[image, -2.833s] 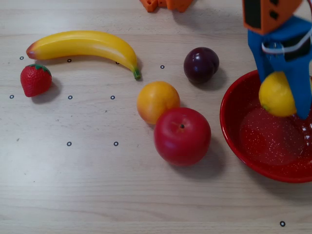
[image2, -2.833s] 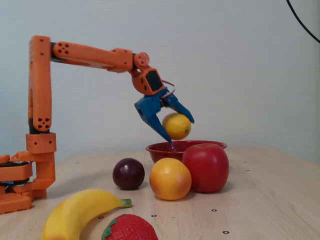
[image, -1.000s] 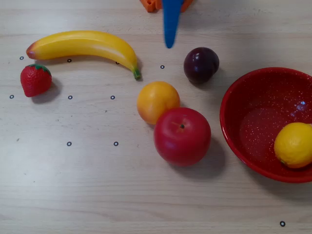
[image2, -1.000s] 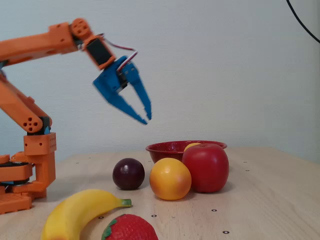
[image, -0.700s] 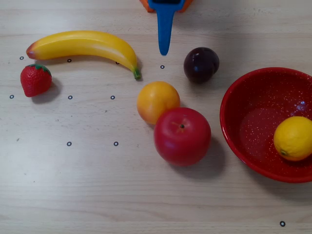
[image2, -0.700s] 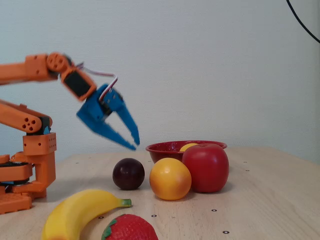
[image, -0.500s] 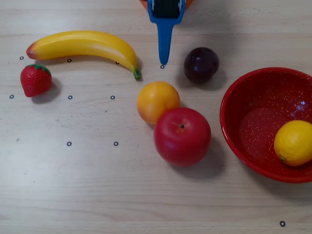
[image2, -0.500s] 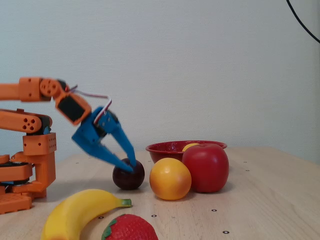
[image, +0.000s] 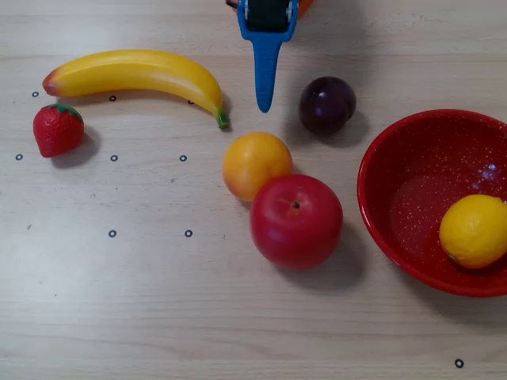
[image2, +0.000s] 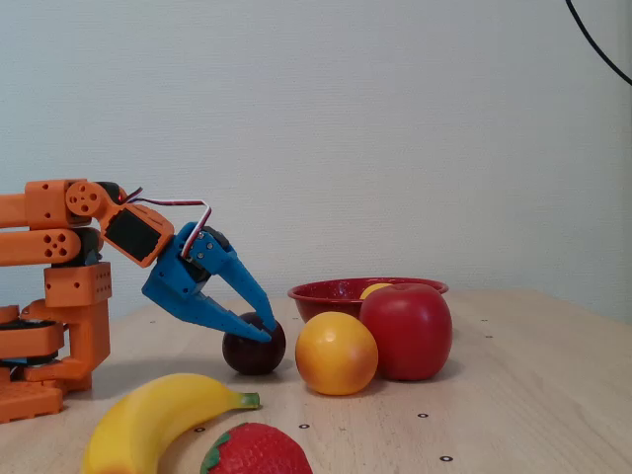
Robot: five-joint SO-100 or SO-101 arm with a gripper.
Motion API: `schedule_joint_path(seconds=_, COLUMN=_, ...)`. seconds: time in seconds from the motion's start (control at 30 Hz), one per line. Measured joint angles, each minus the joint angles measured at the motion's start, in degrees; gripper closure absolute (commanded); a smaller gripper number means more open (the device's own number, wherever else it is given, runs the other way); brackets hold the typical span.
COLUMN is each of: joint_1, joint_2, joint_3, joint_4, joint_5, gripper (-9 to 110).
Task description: Put the lemon in the red bowl.
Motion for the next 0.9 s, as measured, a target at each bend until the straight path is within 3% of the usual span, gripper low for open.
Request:
schedule_joint_path(seconds=0.33, joint_1=-0.1, joint_2=6.9, joint_3=0.1, joint_4=10.2, joint_5=-3.3, gripper=101)
schedule_joint_path(seconds=0.9, joint_1=-0.1, joint_2=7.5, joint_3=0.1, joint_4=10.5, joint_5=-4.0, gripper=101)
